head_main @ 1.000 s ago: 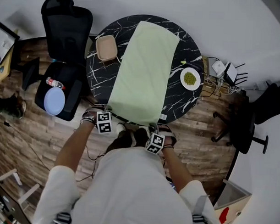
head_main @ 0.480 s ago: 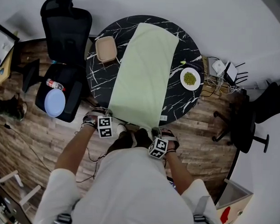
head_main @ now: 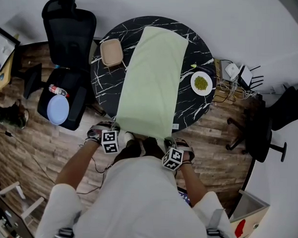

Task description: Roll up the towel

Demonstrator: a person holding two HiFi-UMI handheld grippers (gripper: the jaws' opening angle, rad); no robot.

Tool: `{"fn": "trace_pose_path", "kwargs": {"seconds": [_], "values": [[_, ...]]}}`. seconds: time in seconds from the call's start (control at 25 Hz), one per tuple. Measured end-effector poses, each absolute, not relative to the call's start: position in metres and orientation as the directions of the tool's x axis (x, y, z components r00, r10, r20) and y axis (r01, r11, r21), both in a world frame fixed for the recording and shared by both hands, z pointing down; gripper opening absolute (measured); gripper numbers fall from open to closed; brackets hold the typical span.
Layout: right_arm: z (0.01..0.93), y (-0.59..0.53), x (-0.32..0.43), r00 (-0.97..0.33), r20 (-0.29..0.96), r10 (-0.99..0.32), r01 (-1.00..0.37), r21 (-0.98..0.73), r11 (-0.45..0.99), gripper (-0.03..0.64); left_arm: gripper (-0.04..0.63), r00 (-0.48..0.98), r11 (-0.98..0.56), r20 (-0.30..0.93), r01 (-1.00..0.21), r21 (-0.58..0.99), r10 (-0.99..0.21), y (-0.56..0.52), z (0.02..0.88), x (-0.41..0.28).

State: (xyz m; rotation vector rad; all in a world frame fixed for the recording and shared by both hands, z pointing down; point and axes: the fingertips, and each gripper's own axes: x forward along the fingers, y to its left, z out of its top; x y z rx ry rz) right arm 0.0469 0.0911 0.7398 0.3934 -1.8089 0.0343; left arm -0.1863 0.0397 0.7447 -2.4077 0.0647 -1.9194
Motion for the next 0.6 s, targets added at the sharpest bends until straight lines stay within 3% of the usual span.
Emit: {"fn": "trace_pose_path", "kwargs": {"seconds": [0.36,0.6], "values": [[0.718,0.128,0.065,-0.276,0.951,-0.136,-0.318,0.043,0.947,0.009,0.017,0.287,-0.993,0.954,-0.044,0.107,0.090,0.096,0.717,-0.173],[0.677,0.097,0.062,-0.399,0.895,-0.199,-0.463,-0.009,0.886,0.011,0.017,0.303,-0.993,0.951,-0.078,0.092,0.064,0.068,0.692,-0.172]]}}
